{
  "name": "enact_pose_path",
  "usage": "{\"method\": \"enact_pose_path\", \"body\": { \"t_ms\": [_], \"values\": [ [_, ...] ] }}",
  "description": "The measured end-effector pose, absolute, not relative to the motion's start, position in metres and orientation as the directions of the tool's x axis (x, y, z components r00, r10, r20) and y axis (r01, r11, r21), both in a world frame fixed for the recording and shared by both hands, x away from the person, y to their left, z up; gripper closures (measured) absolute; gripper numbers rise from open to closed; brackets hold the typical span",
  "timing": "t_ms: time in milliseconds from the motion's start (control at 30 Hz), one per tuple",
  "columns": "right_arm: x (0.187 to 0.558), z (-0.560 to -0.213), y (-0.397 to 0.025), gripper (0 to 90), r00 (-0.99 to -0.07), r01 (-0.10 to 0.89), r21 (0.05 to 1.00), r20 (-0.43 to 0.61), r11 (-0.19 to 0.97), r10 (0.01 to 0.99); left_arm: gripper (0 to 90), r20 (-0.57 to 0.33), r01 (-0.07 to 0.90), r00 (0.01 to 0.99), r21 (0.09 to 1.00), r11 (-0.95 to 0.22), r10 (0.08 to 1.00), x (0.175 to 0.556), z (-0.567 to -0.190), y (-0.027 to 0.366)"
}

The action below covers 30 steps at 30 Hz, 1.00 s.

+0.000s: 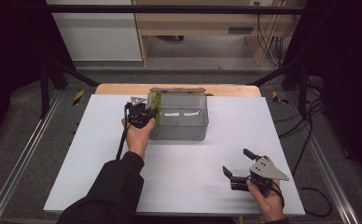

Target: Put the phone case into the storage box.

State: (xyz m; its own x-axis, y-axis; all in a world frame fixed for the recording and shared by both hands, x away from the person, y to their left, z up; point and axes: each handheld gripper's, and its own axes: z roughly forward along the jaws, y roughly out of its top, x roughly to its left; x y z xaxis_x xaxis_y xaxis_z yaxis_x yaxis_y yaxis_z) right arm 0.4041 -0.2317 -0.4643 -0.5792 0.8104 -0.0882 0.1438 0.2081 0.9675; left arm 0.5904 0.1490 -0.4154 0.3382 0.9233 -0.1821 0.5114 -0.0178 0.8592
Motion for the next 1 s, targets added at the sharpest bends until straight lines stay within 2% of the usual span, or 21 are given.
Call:
{"method": "enact_pose_path", "body": {
  "t_ms": [1000],
  "values": [
    [0.4044,-0.4644,-0.2315,4.0,-0.578,0.15,0.967,-0.083,0.206,0.812,77.1,-0.195,0.523,0.321,0.853,-0.001,0.927,0.5919,-0.4156,0.1513]
  ]
}}
